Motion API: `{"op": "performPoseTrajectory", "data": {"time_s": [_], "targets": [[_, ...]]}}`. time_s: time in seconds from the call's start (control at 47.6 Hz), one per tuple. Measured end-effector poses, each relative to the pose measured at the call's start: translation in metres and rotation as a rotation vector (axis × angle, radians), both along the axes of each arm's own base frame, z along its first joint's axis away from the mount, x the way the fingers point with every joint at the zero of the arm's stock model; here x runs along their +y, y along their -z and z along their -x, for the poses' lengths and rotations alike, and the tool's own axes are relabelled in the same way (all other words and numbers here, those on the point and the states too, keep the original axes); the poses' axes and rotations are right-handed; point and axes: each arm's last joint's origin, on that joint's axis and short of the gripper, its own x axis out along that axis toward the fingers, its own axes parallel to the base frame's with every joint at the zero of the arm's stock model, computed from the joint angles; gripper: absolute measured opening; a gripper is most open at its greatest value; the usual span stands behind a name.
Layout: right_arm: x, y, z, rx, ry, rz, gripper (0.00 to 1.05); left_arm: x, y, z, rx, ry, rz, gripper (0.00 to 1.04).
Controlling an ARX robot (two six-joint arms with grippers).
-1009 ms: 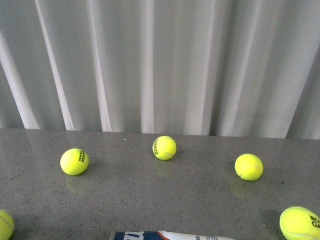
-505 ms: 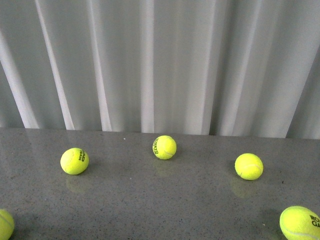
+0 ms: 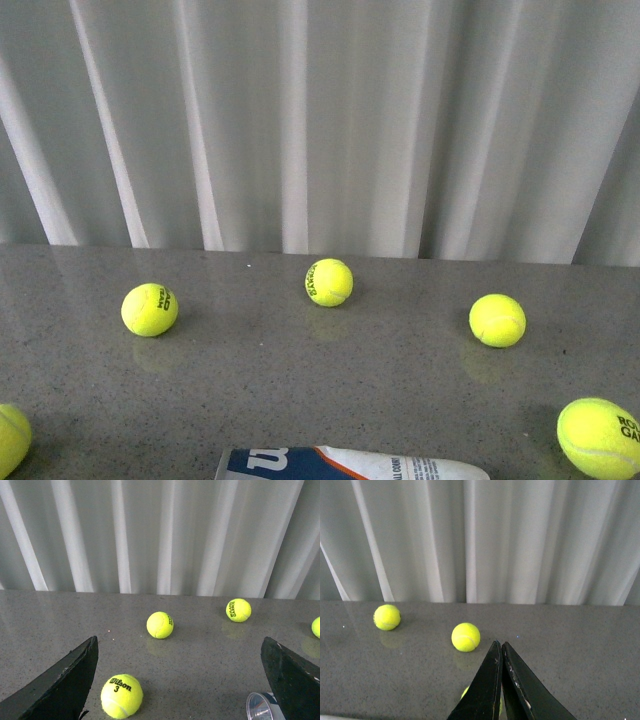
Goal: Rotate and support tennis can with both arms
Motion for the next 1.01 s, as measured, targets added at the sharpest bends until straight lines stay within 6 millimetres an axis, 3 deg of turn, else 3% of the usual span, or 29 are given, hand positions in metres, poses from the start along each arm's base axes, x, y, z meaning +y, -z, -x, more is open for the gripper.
{"op": "performPoseTrajectory", "data": {"time_s": [1.009], "targets": [[0.0, 0.001, 0.03, 0.013, -0.001, 0.0, 0.03, 0.0, 0.0, 0.0, 0.0, 0.0, 0.0, 0.98]]}}
